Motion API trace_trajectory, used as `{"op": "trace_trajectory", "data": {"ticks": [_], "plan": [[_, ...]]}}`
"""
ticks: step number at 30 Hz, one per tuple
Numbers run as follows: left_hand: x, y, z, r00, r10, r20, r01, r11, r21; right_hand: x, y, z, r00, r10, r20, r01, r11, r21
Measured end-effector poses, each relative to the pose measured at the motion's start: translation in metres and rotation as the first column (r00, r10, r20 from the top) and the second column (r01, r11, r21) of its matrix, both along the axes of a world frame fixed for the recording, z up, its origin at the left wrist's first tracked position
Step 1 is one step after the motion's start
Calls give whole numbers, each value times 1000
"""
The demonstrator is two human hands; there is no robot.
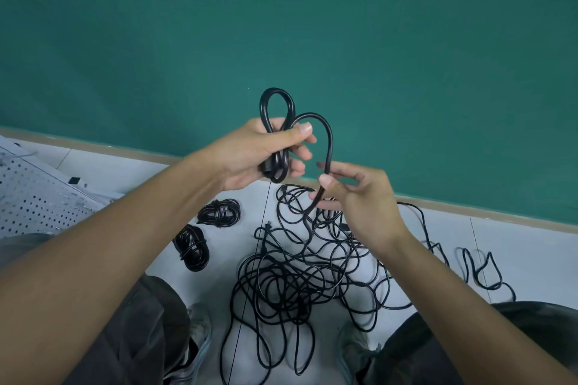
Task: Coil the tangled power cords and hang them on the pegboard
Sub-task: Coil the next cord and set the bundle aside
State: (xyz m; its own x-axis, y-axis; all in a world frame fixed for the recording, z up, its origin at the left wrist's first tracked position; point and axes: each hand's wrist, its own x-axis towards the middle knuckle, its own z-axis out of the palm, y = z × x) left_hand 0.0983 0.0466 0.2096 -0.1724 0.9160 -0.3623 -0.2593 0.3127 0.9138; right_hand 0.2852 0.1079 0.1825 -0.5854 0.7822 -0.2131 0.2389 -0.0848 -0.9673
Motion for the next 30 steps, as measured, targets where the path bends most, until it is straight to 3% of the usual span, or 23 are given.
{"op": "trace_trajectory", "data": {"ticks": [9, 16, 23, 27, 30], "plan": [[15, -1, 1, 1000, -20, 23, 21, 999, -26, -3, 4, 7, 999, 33, 39, -39, 982, 187], [24, -3, -6, 998, -60, 4, 60, 998, -27, -6, 7, 16, 995, -94, 42, 80, 966, 247], [30, -8, -4, 962, -270, 35, 272, 955, -115, -7, 21, 24, 988, -109, 108, 64, 933, 355], [32, -7, -4, 931, -363, 50, 366, 920, -137, -5, 23, 22, 964, -177, 197, 48, 848, 528], [30, -6, -3, 910, -405, 84, 413, 903, -118, -1, 25, 28, 945, -238, 223, 71, 817, 572]]}}
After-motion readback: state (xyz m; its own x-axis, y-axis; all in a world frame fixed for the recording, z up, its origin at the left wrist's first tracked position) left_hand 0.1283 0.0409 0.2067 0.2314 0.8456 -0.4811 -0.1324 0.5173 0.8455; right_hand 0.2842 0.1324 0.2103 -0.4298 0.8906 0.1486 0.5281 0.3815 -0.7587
